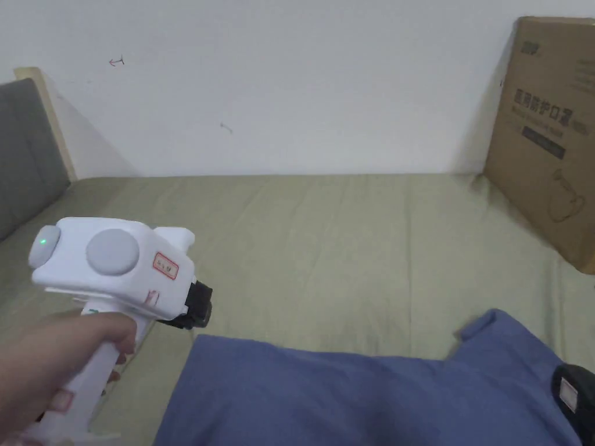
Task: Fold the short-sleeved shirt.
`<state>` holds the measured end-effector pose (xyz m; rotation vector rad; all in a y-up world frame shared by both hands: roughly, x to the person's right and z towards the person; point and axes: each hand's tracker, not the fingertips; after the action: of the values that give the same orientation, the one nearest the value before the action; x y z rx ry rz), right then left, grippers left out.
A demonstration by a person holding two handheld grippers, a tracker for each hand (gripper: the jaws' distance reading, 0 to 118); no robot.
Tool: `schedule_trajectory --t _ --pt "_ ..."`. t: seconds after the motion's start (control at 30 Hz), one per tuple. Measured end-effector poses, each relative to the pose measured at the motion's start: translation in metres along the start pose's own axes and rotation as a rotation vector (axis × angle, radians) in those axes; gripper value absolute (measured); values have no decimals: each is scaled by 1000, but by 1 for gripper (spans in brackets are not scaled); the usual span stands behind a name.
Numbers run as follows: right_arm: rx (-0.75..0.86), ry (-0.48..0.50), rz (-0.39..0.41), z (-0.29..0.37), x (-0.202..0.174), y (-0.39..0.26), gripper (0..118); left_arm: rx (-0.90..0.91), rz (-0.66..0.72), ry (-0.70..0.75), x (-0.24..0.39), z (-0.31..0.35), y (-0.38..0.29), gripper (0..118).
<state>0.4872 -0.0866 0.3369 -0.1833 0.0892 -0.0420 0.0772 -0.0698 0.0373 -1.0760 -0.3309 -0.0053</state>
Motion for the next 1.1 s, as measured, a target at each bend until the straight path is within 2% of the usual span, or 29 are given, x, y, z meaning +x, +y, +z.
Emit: schedule_trajectory --t 0.03,0.07,0.1,0.13,0.17,0.2,0.23,0.27,0.33,0.47,0.7,0.77,0.83,0.9,0.97,1.03,1.1 --pt "-11 2 -11 -5 3 -3 0 -67 54 -65 -16 -20 10 0" --pt "-29 8 -21 -12 6 -6 0 -85 133 -202 -29 -37 13 0" --pt "-50 16 -28 -20 9 -10 0 -98 188 -283 -41 -56 18 5" --pt "-68 23 -37 -27 12 -14 0 -94 212 -249 -46 -70 23 29" --pt "-81 25 -39 -32 13 -18 0 -85 193 -206 -49 -84 28 60" --pt "-103 24 -29 -39 14 -22 0 -74 179 -149 -51 -93 25 96" --pt "-127 21 -17 -44 15 -27 0 -69 152 -93 -51 -105 26 118" --pt "-150 21 -6 -50 16 -31 0 -30 136 -98 -52 -114 25 114" --pt "-209 39 0 -62 19 -40 0 -78 122 -29 -56 -133 23 114" --pt "-281 43 -44 -77 23 -53 0 -190 145 -37 -61 -170 13 114" --pt "-319 55 -53 -78 22 -59 0 -130 116 -4 -60 -181 12 113" --pt "-328 54 -38 -80 21 -61 0 -101 133 10 -63 -176 14 102" --pt "-334 56 -35 -82 18 -61 0 -88 122 64 -58 -174 10 81" --pt "-334 60 -45 -83 17 -60 0 -76 54 111 -56 -167 5 62" --pt "-329 64 -50 -83 17 -61 0 -42 42 136 -48 -156 0 49" --pt "-324 35 -7 -83 19 -62 0 -23 58 108 -51 -151 -3 2" --pt "-346 48 1 -91 29 -57 0 41 75 104 -52 -138 -9 2"
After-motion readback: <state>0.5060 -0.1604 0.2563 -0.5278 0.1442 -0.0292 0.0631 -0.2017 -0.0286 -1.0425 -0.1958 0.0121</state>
